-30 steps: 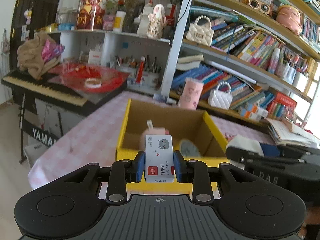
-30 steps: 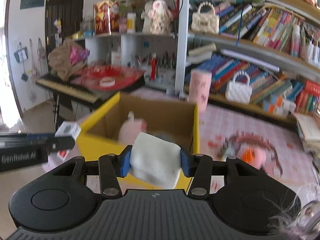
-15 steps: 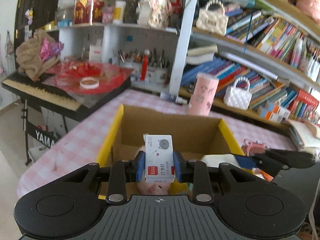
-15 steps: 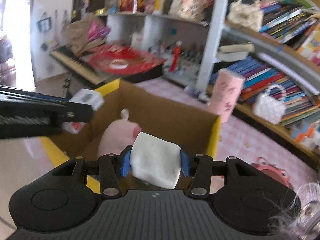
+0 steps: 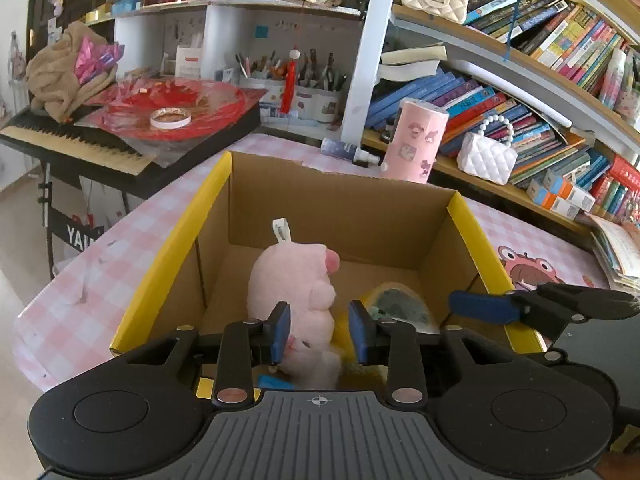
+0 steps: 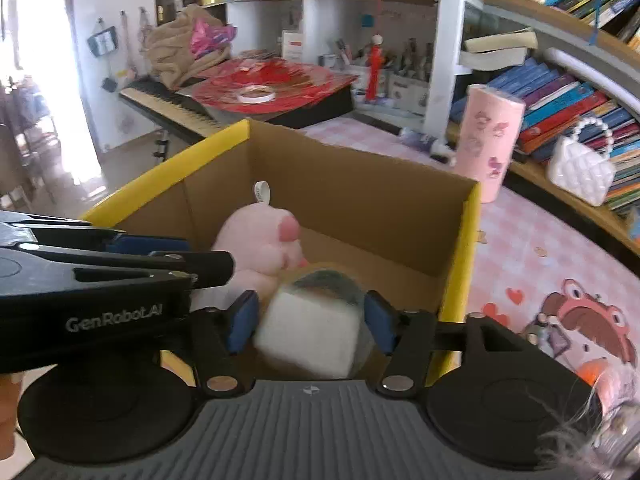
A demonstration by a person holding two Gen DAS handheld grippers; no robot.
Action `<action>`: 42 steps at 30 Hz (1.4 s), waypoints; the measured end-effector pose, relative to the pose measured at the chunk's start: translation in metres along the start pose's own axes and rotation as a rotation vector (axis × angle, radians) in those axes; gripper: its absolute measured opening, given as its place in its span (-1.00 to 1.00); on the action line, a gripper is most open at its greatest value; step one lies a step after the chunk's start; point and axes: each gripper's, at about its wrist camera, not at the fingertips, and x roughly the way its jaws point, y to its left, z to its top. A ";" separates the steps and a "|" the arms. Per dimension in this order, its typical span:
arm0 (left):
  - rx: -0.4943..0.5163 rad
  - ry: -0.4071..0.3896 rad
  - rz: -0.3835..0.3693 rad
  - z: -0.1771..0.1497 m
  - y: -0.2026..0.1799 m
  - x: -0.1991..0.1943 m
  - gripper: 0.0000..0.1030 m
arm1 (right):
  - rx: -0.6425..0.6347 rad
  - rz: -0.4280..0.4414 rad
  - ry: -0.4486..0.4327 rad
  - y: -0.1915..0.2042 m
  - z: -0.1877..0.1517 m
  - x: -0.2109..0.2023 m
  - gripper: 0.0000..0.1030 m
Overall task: Organize objects
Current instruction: 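Open right tool to drop the foam block while left tool drops the printed box into the box, then withdraw both tools from the box toward the remaining table items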
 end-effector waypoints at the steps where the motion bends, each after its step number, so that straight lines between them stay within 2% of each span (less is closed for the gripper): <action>1: 0.004 -0.009 0.002 0.000 0.000 -0.002 -0.13 | -0.002 -0.008 -0.006 0.000 -0.001 -0.003 0.22; 3: 0.014 -0.037 -0.001 0.001 -0.001 -0.010 0.31 | -0.012 -0.025 -0.020 0.000 -0.002 -0.008 0.28; 7: 0.042 -0.115 -0.003 -0.001 -0.001 -0.036 0.50 | -0.004 -0.053 -0.074 0.001 -0.006 -0.032 0.37; 9: 0.046 -0.154 -0.006 -0.002 0.000 -0.051 0.63 | -0.007 -0.088 -0.103 0.002 -0.008 -0.046 0.40; 12: 0.046 -0.195 -0.005 -0.007 0.004 -0.072 0.72 | 0.000 -0.146 -0.135 0.006 -0.015 -0.068 0.45; 17: 0.049 -0.202 -0.007 -0.023 0.013 -0.094 0.78 | 0.050 -0.241 -0.133 0.013 -0.036 -0.095 0.48; 25: 0.070 -0.124 0.006 -0.064 0.023 -0.113 0.79 | 0.188 -0.352 -0.094 0.035 -0.079 -0.126 0.51; 34: 0.124 -0.101 -0.034 -0.093 0.022 -0.140 0.87 | 0.226 -0.394 -0.054 0.063 -0.111 -0.147 0.56; 42: 0.169 -0.049 -0.076 -0.112 0.017 -0.151 0.88 | 0.272 -0.432 -0.040 0.078 -0.135 -0.167 0.60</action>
